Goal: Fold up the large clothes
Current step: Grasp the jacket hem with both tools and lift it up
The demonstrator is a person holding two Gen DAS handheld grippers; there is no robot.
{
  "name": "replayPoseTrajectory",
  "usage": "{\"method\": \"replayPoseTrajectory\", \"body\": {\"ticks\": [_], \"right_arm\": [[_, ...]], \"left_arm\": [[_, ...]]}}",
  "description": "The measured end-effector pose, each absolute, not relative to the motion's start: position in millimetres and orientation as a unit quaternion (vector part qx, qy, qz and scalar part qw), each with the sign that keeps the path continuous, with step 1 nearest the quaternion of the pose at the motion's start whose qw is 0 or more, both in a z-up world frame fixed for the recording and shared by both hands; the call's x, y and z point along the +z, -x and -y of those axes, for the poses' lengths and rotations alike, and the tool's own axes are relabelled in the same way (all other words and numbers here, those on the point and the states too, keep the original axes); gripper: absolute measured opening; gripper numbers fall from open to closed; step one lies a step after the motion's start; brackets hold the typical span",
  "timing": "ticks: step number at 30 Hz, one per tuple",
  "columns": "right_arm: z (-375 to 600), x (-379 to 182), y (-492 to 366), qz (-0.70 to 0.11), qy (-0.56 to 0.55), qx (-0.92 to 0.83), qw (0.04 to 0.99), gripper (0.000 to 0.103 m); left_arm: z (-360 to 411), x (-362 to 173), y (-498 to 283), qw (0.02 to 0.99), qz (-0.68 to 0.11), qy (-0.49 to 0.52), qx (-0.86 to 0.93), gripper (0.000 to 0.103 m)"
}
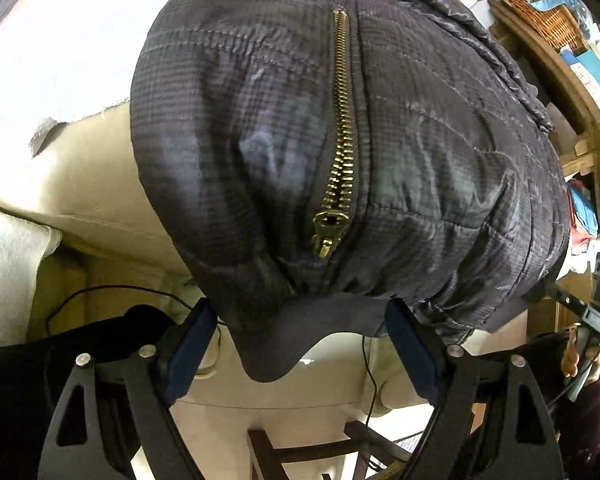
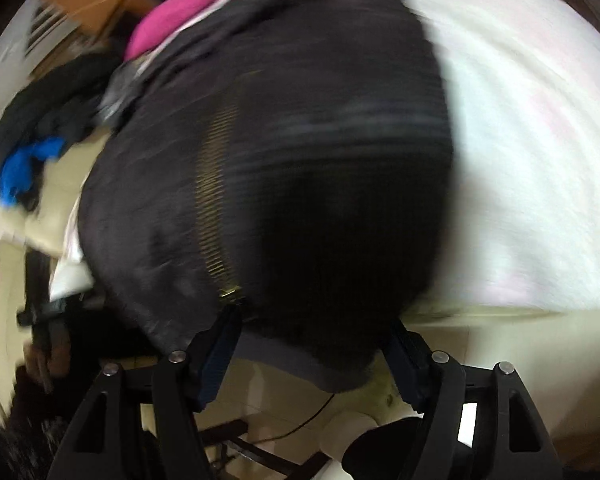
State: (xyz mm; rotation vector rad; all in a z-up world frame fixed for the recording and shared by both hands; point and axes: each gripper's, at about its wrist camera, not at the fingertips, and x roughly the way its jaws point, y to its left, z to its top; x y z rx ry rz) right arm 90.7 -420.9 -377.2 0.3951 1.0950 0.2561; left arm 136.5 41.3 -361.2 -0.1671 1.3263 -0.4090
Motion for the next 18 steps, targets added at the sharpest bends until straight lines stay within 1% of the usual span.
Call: {"method": "replayPoseTrajectory", "body": {"ticks": [2, 4, 7, 9, 11, 12, 14, 15, 16, 18], "right_arm": [[423.3, -380.0, -91.2, -0.521, -0.184, 0.113, 0.826, 0.074], [431.4, -388.7, -94.8, -0.528, -0.207, 0.1, 0.817, 0.074], [431.4, -415.5, -104.6, -0.57, -0.219, 0.1, 0.786, 0.074], [422.9, -424.1, -108.2, -0.585, -0.206, 0.101, 0.778, 0.074], [421.8, -418.1, -103.2, -0.573, -0.192, 0.107, 0.789, 0.074], [421.3, -413.1, -101.9, -0.563, -0.199, 0.114, 0.793, 0.073], [423.7, -397.2, -92.4, -0.531, -0.216, 0.14, 0.807, 0.072], [422.6, -393.1, -87.9, -0.523, -0.215, 0.148, 0.811, 0.072], [422.1, -392.8, -87.0, -0.523, -0.213, 0.15, 0.812, 0.072], [425.1, -405.2, -93.1, -0.543, -0.221, 0.14, 0.798, 0.072]], "left_arm": [[-46.7, -368.7, -135.9, 0.758, -0.621, 0.083, -0.184, 0.087], [-48.4, -385.0, -161.7, 0.733, -0.65, 0.093, -0.179, 0.087], [-49.5, -403.8, -165.1, 0.7, -0.684, 0.111, -0.171, 0.087], [-47.6, -403.3, -165.4, 0.703, -0.679, 0.108, -0.18, 0.087], [-46.2, -394.7, -165.4, 0.721, -0.657, 0.105, -0.192, 0.086], [-46.1, -389.9, -165.4, 0.73, -0.646, 0.105, -0.199, 0.084], [-46.3, -388.1, -164.7, 0.734, -0.641, 0.102, -0.2, 0.062], [-46.7, -389.3, -164.2, 0.736, -0.641, 0.096, -0.194, 0.057], [-46.6, -389.2, -165.6, 0.735, -0.644, 0.095, -0.191, 0.055], [-47.2, -392.0, -167.6, 0.73, -0.649, 0.099, -0.189, 0.055]]}}
